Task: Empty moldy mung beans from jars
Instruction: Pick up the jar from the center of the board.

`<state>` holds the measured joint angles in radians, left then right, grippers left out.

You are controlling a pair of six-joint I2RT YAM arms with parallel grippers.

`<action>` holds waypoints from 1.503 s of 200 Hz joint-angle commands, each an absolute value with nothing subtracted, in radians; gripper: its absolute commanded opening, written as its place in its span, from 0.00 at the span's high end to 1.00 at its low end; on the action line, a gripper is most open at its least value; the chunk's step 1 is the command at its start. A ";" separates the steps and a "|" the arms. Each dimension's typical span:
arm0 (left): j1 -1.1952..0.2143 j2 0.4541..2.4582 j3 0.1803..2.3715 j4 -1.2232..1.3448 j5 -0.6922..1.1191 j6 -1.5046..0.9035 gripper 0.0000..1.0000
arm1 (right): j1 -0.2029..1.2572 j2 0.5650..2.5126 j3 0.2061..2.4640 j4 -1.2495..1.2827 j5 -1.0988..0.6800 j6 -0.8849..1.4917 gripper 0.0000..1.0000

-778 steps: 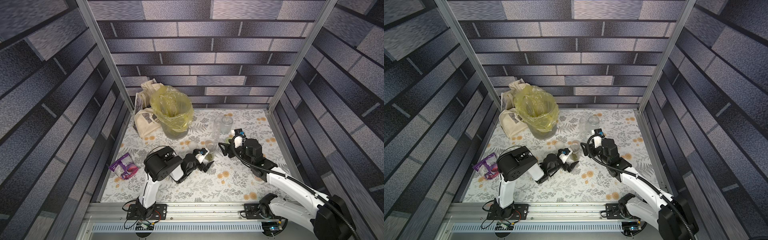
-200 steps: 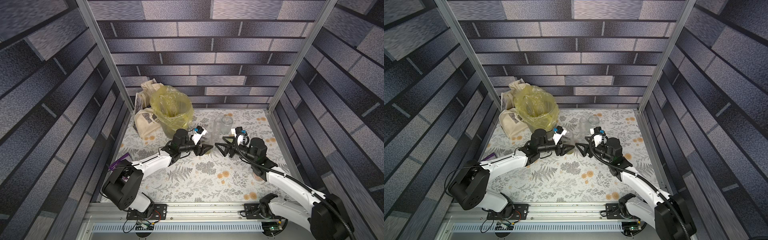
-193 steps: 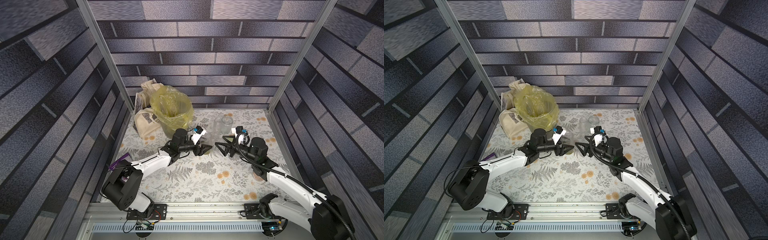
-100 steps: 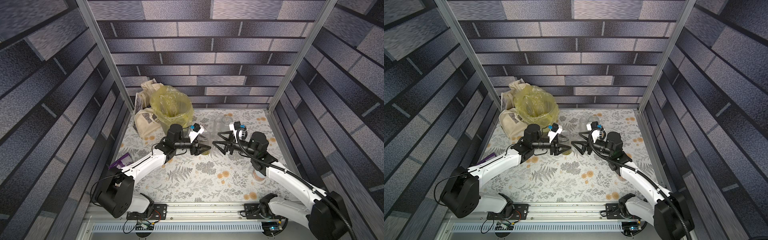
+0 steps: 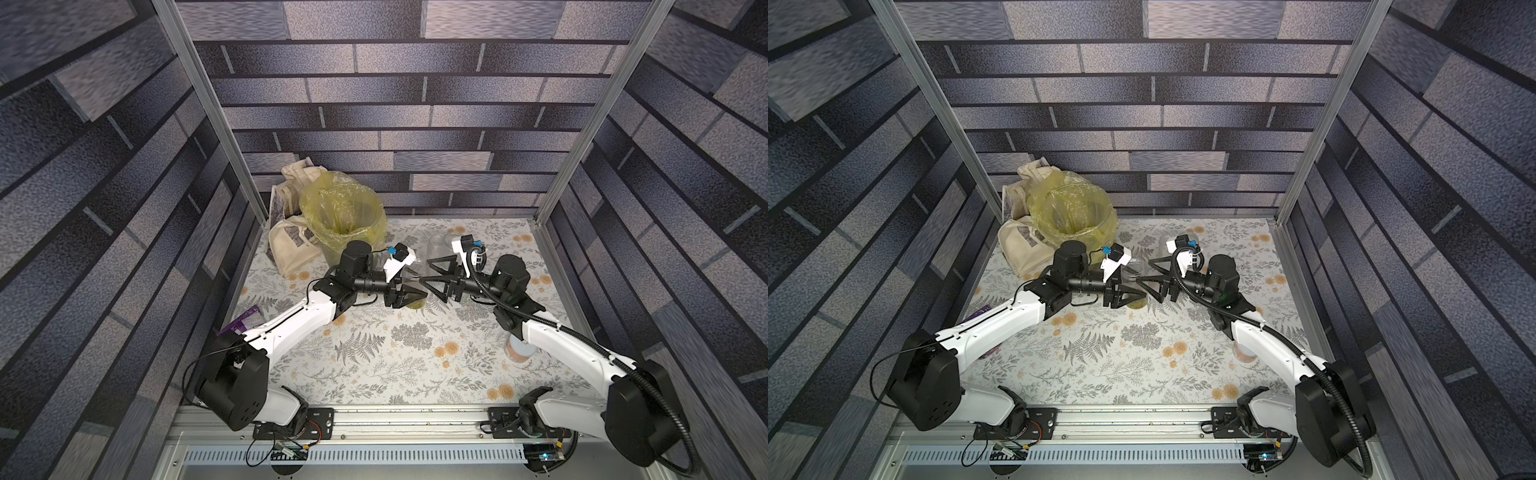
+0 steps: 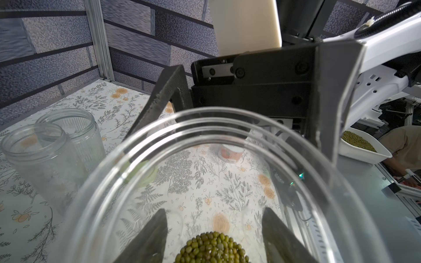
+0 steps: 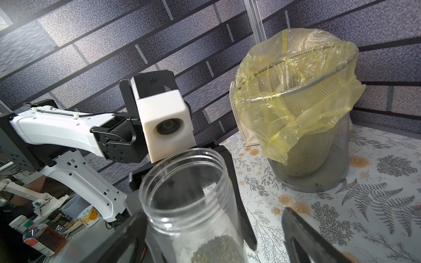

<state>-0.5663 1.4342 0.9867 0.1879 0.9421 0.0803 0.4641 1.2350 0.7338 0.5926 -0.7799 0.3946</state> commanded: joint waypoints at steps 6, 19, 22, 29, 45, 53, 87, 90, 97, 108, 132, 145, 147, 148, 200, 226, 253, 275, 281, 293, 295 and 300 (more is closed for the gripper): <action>-0.594 1.459 1.051 0.152 0.980 0.140 0.43 | 0.460 1.269 0.777 0.637 -0.793 0.418 0.08; -0.599 1.469 1.074 0.135 0.981 0.153 0.43 | 0.462 1.283 0.785 0.642 -0.799 0.418 0.08; -0.601 1.472 1.079 0.133 0.982 0.156 0.43 | 0.464 1.286 0.788 0.643 -0.799 0.418 0.08; -0.603 1.477 1.090 0.129 0.986 0.160 0.43 | 0.462 1.295 0.793 0.643 -0.798 0.418 0.09; -0.609 1.490 1.116 0.113 0.991 0.172 0.43 | 0.462 1.316 0.805 0.649 -0.803 0.419 0.10; -0.612 1.498 1.130 0.101 0.993 0.179 0.43 | 0.462 1.328 0.810 0.660 -0.806 0.425 0.10; -0.622 1.525 1.163 0.087 0.988 0.193 0.43 | 0.463 1.372 0.834 0.692 -0.819 0.448 0.17; -0.622 1.527 1.166 0.087 0.988 0.193 0.43 | 0.463 1.375 0.835 0.695 -0.820 0.449 0.17; -0.622 1.531 1.173 0.087 0.987 0.194 0.44 | 0.464 1.382 0.837 0.700 -0.823 0.453 0.18; -0.621 1.538 1.184 0.082 0.989 0.199 0.44 | 0.464 1.392 0.842 0.701 -0.825 0.455 0.19; -0.623 1.558 1.218 0.057 0.990 0.211 0.44 | 0.464 1.408 0.849 0.702 -0.824 0.457 0.30; -0.622 1.569 1.226 0.056 0.987 0.213 0.44 | 0.464 1.412 0.848 0.707 -0.815 0.458 0.37; -0.623 1.570 1.226 0.057 0.984 0.213 0.44 | 0.463 1.413 0.848 0.708 -0.812 0.459 0.38; -0.622 1.570 1.226 0.057 0.984 0.213 0.44 | 0.463 1.413 0.849 0.708 -0.812 0.459 0.39; -0.615 1.594 1.212 0.155 0.942 0.166 0.35 | 0.463 1.404 0.838 0.727 -0.757 0.470 0.59; -0.625 1.603 1.202 0.187 0.866 0.140 0.07 | 0.462 1.389 0.834 0.737 -0.727 0.486 0.61; -0.641 1.599 1.174 0.226 0.777 0.127 0.00 | 0.462 1.369 0.829 0.730 -0.682 0.490 0.62; -0.649 1.579 1.108 0.345 0.688 0.085 0.00 | 0.461 1.355 0.824 0.739 -0.660 0.492 0.64; -0.650 1.572 1.090 0.377 0.669 0.071 0.00 | 0.461 1.352 0.824 0.742 -0.652 0.498 0.64; -0.653 1.561 1.062 0.428 0.626 0.049 0.00 | 0.462 1.343 0.823 0.745 -0.632 0.506 0.64; -0.654 1.559 1.057 0.436 0.618 0.047 0.00 | 0.461 1.341 0.823 0.746 -0.629 0.507 0.65; -0.657 1.552 1.048 0.451 0.594 0.045 0.00 | 0.460 1.337 0.824 0.746 -0.618 0.509 0.65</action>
